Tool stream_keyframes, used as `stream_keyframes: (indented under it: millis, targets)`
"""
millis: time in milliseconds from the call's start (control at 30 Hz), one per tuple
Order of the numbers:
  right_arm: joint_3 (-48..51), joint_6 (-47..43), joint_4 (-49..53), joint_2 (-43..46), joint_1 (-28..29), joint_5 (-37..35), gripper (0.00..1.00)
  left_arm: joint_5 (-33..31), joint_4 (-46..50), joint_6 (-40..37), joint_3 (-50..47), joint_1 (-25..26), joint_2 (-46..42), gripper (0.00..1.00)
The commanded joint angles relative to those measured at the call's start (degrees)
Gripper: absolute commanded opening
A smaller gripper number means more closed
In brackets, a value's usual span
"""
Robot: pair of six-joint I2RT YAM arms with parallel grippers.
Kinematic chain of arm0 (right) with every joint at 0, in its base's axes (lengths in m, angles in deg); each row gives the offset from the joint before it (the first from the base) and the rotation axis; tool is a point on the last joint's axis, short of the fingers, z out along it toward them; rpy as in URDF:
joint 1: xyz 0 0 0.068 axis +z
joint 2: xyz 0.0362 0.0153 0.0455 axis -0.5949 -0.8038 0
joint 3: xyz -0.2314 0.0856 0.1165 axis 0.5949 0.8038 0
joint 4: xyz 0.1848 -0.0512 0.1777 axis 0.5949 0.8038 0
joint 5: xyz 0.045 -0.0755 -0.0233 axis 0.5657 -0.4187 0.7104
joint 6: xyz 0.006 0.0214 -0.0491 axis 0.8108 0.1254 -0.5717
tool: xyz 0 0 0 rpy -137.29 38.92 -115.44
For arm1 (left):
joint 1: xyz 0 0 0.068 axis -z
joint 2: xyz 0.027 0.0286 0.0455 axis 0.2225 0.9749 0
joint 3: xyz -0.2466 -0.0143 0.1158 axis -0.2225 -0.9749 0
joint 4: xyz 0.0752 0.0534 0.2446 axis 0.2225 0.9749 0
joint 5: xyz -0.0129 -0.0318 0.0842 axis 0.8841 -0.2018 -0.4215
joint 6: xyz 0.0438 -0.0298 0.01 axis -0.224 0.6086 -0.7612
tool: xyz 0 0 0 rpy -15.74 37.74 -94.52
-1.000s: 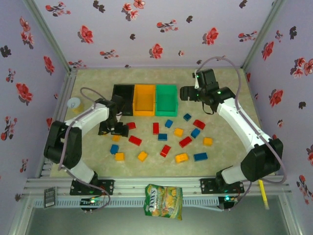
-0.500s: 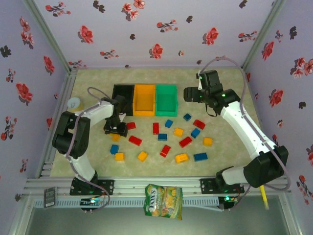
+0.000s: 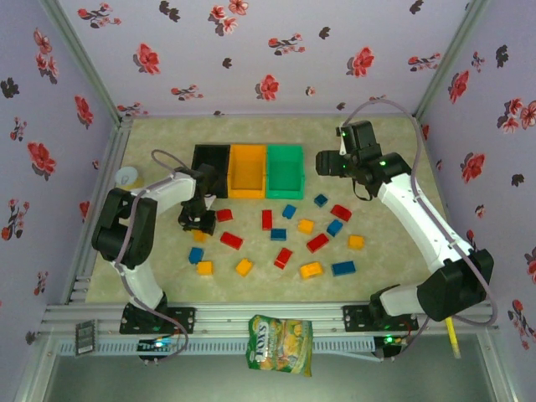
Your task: Sort the legos into containers by color
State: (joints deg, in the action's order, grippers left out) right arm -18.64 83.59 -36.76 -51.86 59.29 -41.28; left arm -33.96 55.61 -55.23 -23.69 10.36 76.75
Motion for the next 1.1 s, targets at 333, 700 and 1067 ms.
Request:
stream_keyframes:
  millis: [333, 700, 1067]
  targets:
    - [2.1, 0.2, 1.5, 4.3, 0.4, -1.8, 0.82, -8.2, 7.8, 1.8, 15.7, -3.2, -5.2, 0.22]
    - [4.6, 2.5, -0.1, 6.6, 0.4, -0.3, 0.82, -8.2, 3.9, 1.4, 40.7, -4.5, 6.8, 0.23]
    - [6.0, 3.2, 0.7, 7.1, 0.7, -0.5, 0.85, -5.4, 1.4, 1.7, 50.5, -6.9, 18.4, 0.43]
